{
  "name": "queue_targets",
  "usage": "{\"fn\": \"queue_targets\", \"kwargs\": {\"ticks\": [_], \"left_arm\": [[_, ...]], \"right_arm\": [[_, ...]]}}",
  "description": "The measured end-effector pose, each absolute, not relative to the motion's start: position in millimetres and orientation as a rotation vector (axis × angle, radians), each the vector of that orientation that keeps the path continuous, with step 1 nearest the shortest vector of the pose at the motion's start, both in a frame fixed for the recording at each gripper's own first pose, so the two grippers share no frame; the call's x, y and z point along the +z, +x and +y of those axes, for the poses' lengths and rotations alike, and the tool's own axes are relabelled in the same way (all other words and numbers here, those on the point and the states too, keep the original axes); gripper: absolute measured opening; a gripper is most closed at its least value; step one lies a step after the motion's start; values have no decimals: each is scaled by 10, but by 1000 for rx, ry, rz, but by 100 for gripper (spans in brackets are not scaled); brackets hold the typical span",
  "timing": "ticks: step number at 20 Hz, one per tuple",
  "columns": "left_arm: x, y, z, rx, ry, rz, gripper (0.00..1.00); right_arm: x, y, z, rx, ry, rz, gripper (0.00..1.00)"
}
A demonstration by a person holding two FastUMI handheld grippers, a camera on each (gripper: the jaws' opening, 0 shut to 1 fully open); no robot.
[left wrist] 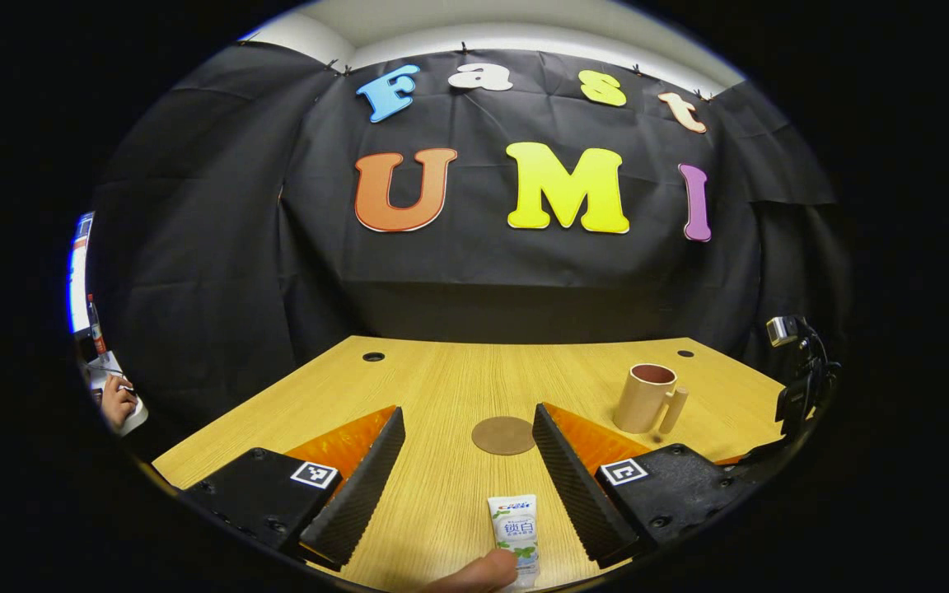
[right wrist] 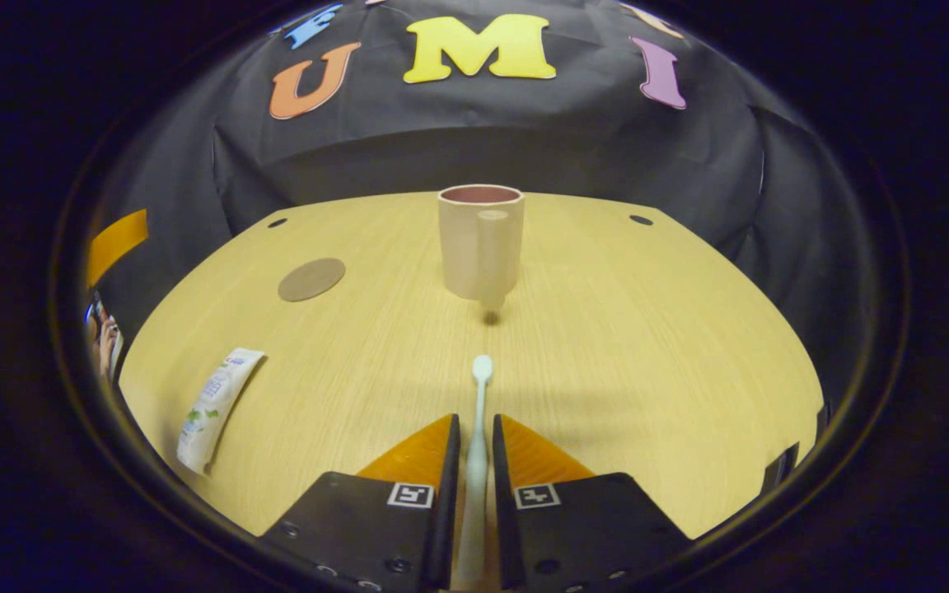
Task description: Put the toothbrush and toothpaste on the desktop into the cup, then pick up the cup and place it on the coaster on the desktop.
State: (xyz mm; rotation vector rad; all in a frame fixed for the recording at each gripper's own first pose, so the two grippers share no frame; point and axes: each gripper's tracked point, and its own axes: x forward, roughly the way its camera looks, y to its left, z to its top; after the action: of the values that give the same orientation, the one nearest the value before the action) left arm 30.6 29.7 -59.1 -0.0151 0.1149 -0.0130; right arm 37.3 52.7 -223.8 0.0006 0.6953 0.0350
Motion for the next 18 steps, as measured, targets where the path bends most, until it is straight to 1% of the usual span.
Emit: {"fn": "queue_targets", "kwargs": {"ticks": [2,4,5,6,13,15,18], "left_arm": [[-669,317,312,-10,-17,135,100],[-738,315,315,-8,-24,157,100],[-780,310,317,-8,-26,168,100],[-824,303,306,-11,-26,179,100],[-1055,247,302,-4,-10,245,100],[-1071,242,297,-1,-13,252,100],[-1119,215,271,-8,-14,270,100]], "right_arm": [[-2243,383,538,37,17,702,20],[-2213,366,519,49,45,708,9],[-2237,369,504,49,39,704,11],[-2201,356,500,48,55,706,1],[-2225,371,522,88,20,691,0],[-2196,345,573,118,41,685,0],[-2019,358,521,116,38,629,0]]}}
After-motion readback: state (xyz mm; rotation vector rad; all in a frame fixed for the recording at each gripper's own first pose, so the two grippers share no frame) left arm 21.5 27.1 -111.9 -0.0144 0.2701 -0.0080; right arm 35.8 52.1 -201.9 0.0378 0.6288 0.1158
